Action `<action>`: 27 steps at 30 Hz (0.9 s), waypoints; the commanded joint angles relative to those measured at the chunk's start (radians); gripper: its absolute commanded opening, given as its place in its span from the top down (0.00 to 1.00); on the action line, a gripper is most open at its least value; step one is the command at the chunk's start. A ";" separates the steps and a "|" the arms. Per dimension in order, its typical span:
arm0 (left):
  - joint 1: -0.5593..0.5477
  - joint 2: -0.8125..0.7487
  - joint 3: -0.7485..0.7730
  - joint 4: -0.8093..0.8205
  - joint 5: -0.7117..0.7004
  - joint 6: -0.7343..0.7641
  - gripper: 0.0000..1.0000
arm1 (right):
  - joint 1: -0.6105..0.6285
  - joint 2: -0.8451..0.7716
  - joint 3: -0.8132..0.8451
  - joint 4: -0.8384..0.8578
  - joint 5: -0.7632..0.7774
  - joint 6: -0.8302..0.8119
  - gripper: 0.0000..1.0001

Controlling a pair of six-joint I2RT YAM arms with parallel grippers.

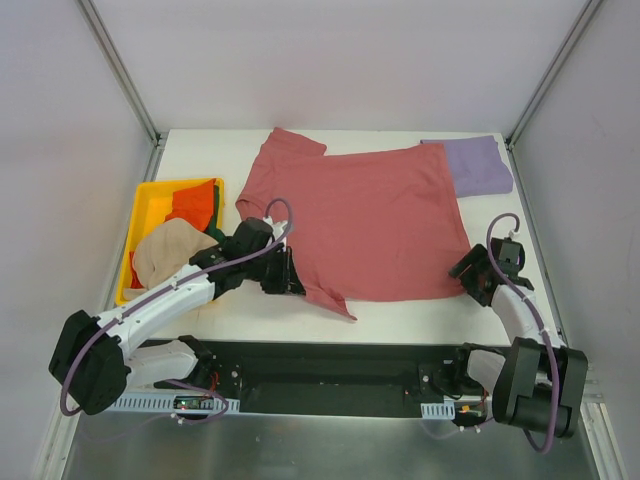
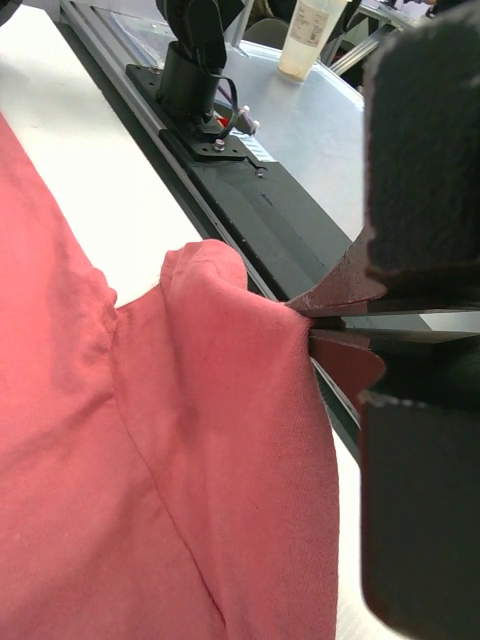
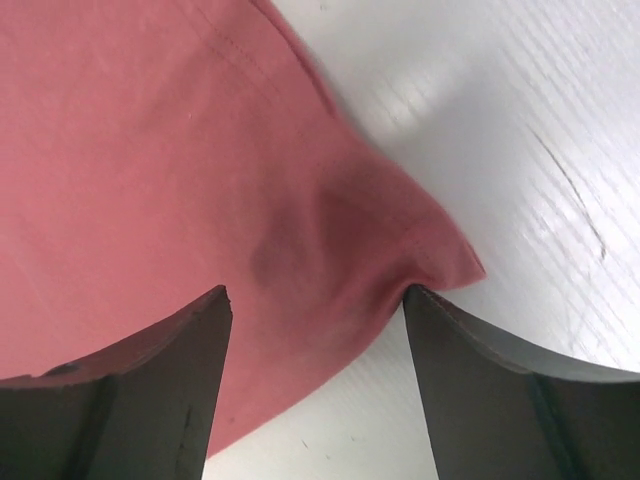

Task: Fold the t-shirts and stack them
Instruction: Grap the side of the flattened tshirt closest away from the robot with both arms

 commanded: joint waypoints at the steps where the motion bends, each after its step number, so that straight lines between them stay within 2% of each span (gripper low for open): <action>1: 0.023 -0.032 -0.002 0.032 0.022 0.022 1.00 | -0.011 0.085 0.001 0.008 -0.017 -0.003 0.32; 5: 0.030 -0.021 0.007 0.032 0.031 0.012 1.00 | -0.011 0.085 0.004 0.006 -0.034 -0.001 0.44; 9: 0.034 -0.016 0.017 0.032 0.036 0.007 1.00 | -0.011 0.012 -0.017 -0.026 -0.028 0.008 0.50; 14: 0.046 -0.021 0.026 0.030 0.039 0.007 1.00 | -0.011 -0.074 -0.035 -0.044 -0.005 0.005 0.67; 18: 0.055 -0.029 0.024 0.032 0.045 0.009 1.00 | -0.012 -0.059 -0.026 -0.043 0.000 0.002 0.71; 27: 0.064 -0.066 0.026 0.035 0.056 0.018 1.00 | -0.012 -0.034 0.006 -0.073 -0.044 -0.026 0.96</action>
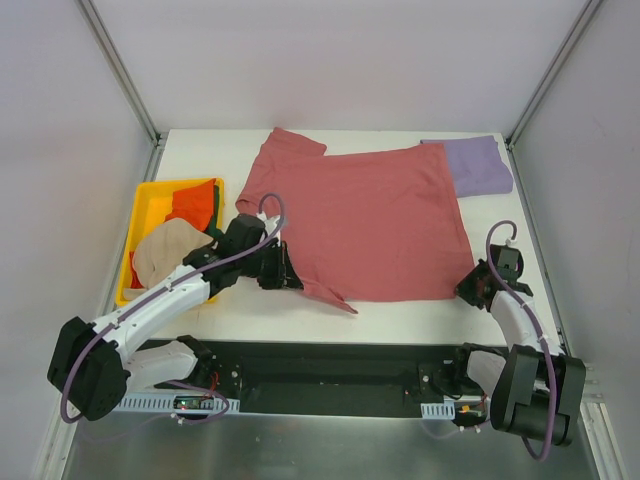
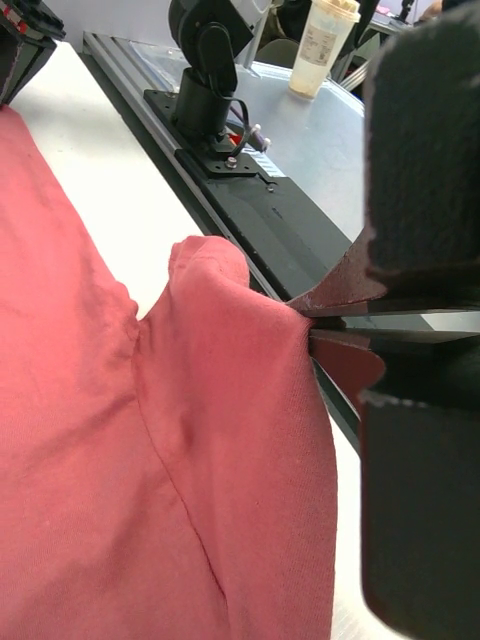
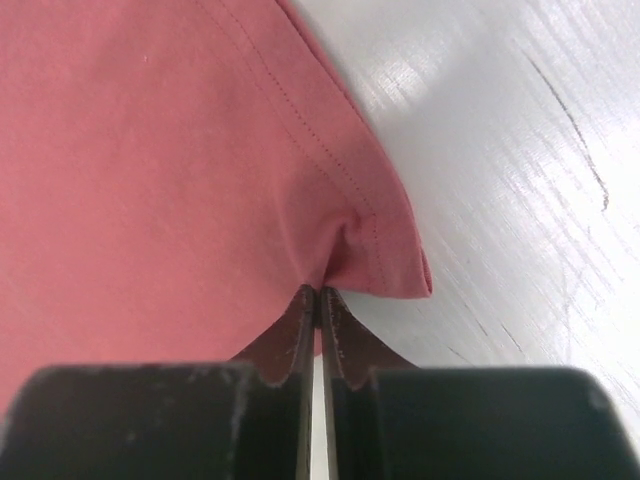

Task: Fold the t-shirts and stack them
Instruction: Grap the side of the flattened tshirt closest away from the robot with both arms

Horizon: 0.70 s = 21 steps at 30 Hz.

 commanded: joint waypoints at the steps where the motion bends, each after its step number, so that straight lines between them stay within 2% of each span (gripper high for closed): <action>1: 0.014 -0.042 0.027 0.024 0.026 0.016 1.00 | -0.007 -0.021 0.039 -0.047 -0.022 -0.022 0.99; 8: 0.046 -0.041 0.058 0.032 0.035 0.011 1.00 | -0.007 -0.054 0.090 -0.099 -0.067 -0.051 1.00; 21: 0.184 0.010 0.142 0.075 0.102 0.013 1.00 | -0.006 0.095 0.286 -0.162 -0.157 -0.076 1.00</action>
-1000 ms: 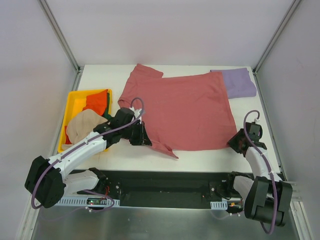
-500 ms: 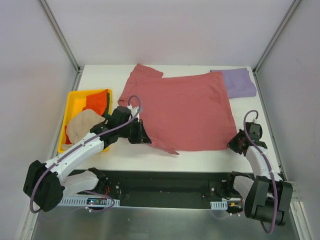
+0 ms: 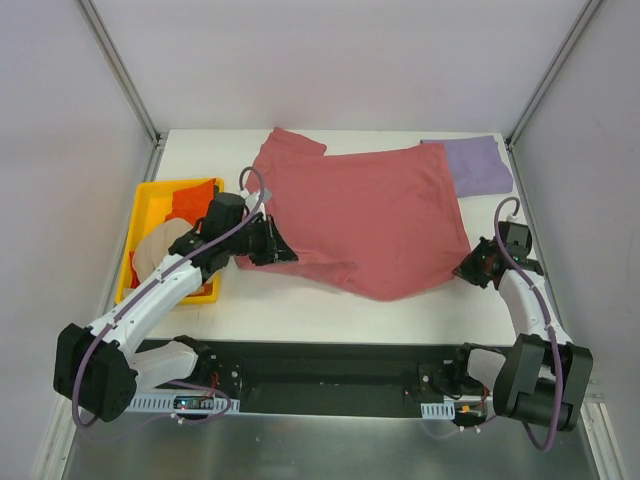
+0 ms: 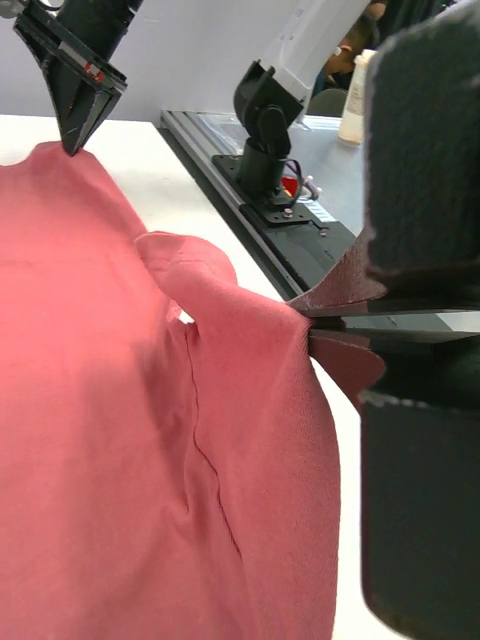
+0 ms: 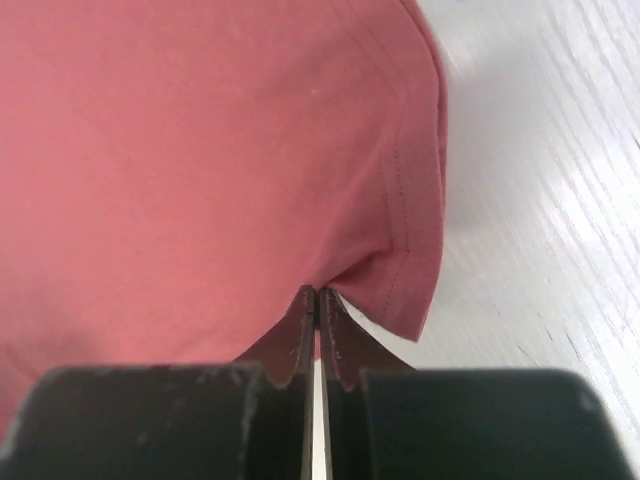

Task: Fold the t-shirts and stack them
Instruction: Grap the side of the flattened tshirt closest away from the robot with both arms, then fold the flattened tshirt in 1/3 of the way

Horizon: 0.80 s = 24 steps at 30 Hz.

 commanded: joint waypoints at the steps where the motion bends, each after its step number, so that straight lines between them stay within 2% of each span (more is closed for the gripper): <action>1: 0.050 0.008 0.056 0.046 0.032 0.019 1.00 | -0.006 0.055 0.113 -0.047 -0.026 -0.030 0.99; 9: 0.164 0.022 0.072 0.063 0.038 0.042 1.00 | -0.004 0.175 0.254 -0.055 -0.063 -0.042 1.00; 13: 0.185 0.042 0.078 0.113 0.023 0.073 1.00 | 0.005 0.240 0.329 -0.055 -0.095 -0.065 1.00; 24: 0.218 0.233 0.236 0.156 0.019 0.224 1.00 | 0.037 0.425 0.523 -0.078 -0.094 -0.085 0.99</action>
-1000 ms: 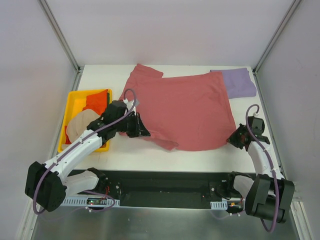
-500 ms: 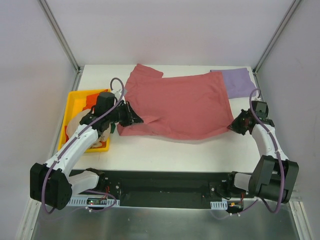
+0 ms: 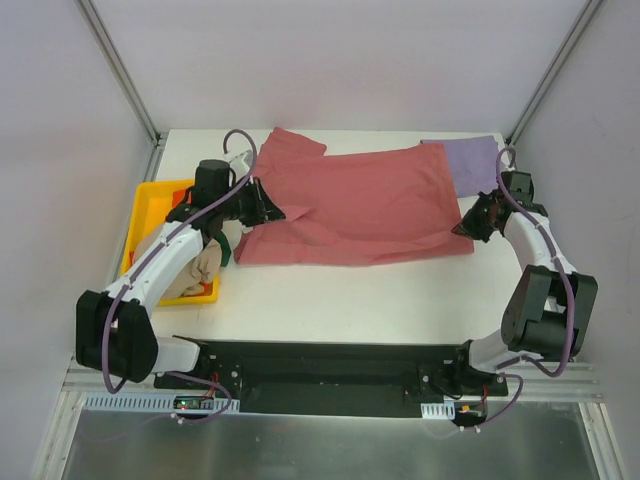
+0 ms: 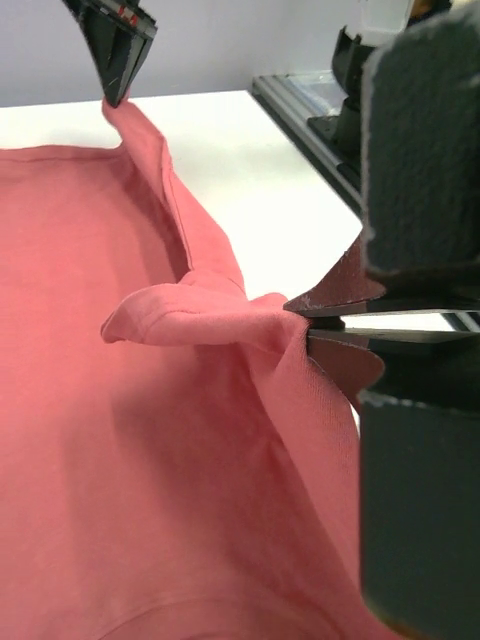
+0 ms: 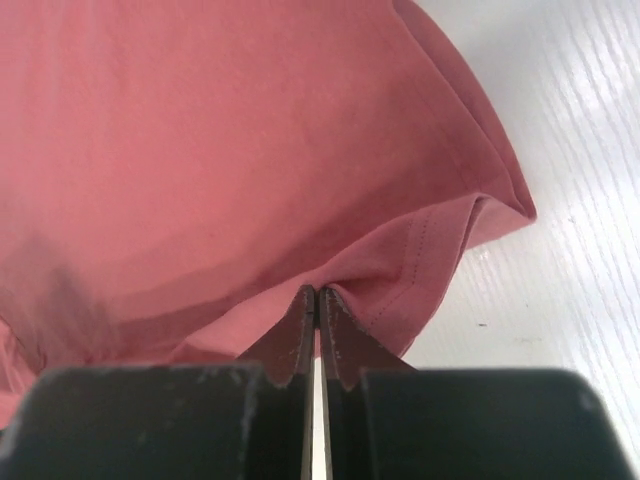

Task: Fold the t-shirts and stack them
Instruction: Fold the flattened tshirt in 1/3 of the way

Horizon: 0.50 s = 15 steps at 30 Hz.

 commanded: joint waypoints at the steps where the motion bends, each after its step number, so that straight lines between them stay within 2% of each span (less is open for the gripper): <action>1: 0.026 0.064 0.074 0.075 0.009 0.092 1.00 | 0.013 0.052 0.091 -0.017 -0.007 -0.018 0.99; 4: 0.043 0.140 0.128 0.075 0.013 0.099 1.00 | 0.016 0.098 0.133 -0.025 0.013 -0.007 0.98; 10: 0.086 0.338 0.243 0.075 0.001 0.099 1.00 | 0.024 0.225 0.249 -0.037 0.087 0.031 0.89; 11: 0.106 0.372 0.263 0.074 -0.005 0.096 0.99 | 0.024 0.255 0.283 -0.033 0.102 0.033 0.87; 13: 0.138 0.426 0.304 0.059 -0.051 0.074 0.98 | 0.024 0.340 0.427 -0.093 0.136 0.028 0.67; 14: 0.156 0.450 0.341 0.025 -0.051 0.062 0.86 | 0.026 0.367 0.481 -0.144 0.143 0.013 0.61; 15: 0.172 0.475 0.390 0.002 -0.024 0.056 0.61 | 0.029 0.387 0.531 -0.187 0.157 -0.001 0.47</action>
